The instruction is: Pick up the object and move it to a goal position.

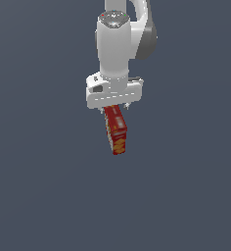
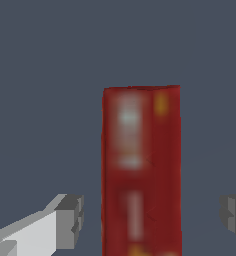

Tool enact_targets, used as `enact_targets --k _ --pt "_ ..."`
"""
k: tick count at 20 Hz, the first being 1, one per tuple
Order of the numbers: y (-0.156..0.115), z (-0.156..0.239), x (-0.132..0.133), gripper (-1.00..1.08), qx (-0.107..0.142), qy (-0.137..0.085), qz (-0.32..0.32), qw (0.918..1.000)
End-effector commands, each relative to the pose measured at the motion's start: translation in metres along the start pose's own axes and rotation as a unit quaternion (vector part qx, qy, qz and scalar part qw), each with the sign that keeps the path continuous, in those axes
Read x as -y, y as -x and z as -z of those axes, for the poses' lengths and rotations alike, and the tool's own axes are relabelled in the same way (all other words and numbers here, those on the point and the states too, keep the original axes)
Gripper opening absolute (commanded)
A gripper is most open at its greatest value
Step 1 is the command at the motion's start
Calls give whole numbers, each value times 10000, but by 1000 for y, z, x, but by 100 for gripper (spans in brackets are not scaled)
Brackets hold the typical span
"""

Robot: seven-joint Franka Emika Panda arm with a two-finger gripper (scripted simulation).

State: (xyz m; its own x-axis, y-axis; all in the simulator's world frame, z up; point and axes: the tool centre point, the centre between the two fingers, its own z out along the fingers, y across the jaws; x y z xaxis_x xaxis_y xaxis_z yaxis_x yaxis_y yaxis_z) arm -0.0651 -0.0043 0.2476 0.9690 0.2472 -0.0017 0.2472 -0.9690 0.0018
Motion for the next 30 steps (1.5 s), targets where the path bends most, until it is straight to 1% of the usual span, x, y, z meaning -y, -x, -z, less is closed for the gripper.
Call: enact_targets --k 1,8,18,23,24,30 --pt "0 -4 2 100 -8 -7 78 10000" --pt "0 -9 2 100 -3 -8 74 10000" --pt "1 -48 3 100 -7 -9 90 10000" --pt "0 -55 3 100 -8 -9 95 10000" --pt "0 -55 3 -100 -8 -9 95 10000" --pt "0 -55 3 -100 -8 -9 95 10000"
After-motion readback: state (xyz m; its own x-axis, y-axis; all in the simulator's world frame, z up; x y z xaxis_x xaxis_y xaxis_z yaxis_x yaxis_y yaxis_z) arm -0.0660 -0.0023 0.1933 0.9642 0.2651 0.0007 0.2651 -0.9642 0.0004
